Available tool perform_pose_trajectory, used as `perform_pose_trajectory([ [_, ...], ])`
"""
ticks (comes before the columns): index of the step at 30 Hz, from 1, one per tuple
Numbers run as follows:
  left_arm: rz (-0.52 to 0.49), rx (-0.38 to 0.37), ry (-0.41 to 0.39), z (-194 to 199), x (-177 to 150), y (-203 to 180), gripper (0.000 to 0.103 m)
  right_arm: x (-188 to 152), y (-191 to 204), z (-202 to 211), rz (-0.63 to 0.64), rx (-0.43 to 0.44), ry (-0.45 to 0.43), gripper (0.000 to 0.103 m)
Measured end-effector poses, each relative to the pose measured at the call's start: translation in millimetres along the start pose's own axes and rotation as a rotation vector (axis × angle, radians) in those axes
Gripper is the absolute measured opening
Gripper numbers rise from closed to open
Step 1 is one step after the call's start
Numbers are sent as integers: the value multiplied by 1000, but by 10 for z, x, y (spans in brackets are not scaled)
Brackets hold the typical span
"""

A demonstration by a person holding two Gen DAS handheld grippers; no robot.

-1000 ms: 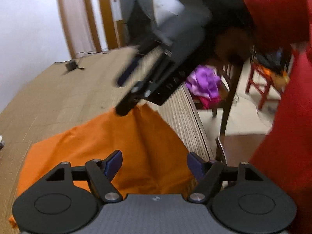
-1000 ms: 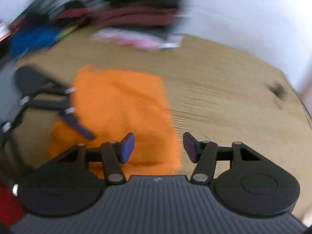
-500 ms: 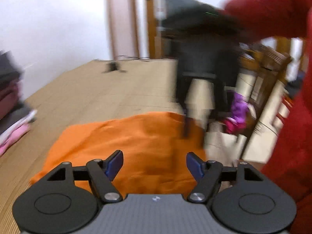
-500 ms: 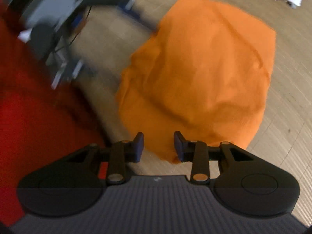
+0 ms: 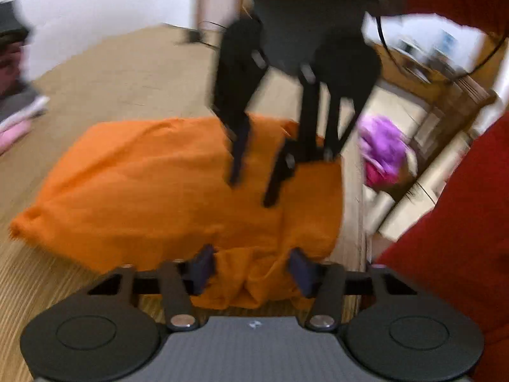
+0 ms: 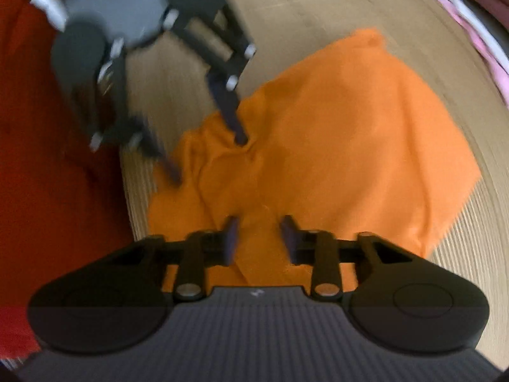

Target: Fold clothes

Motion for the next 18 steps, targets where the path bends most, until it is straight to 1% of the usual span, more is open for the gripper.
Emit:
perform_pose_trajectory([
  [1,49,35,-7,42,-2,6,32,-27,25,10,39,20,-22,14],
  [2,83,66,0,65,-7,-5,29,-72,65,55,64,43,-49,12],
  [5,148,153,39,76,-28,-98,29,-238,226,208,134,86,-121,11],
  [7,142,201,50,98,-43,-212,29,-311,367,242,163,99,-134,11],
  [10,90,245,42,168,-70,-326,31,-419,579,289,205,119,-152,11],
  [12,50,270,32,221,-90,-396,35,-459,730,225,200,123,-138,11],
  [13,33,274,27,238,-97,-423,41,-480,801,194,198,124,-130,12],
  [14,14,263,22,234,-98,-453,45,-512,815,175,189,119,-121,13],
  [15,-15,258,19,223,-101,-502,46,-548,819,170,172,109,-118,13],
  [18,-124,266,2,221,-146,-637,46,-575,775,294,91,88,-153,14],
])
Point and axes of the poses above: each gripper's, at about its wrist camera, not at the fingertips, and z roughly against the way its jaws point, y to its left, x to its top, the point moved 4 cm from there along -z, roughly the way its jaws point, and after that the axes turned 5 degrees about x, right-handed, at the moved point
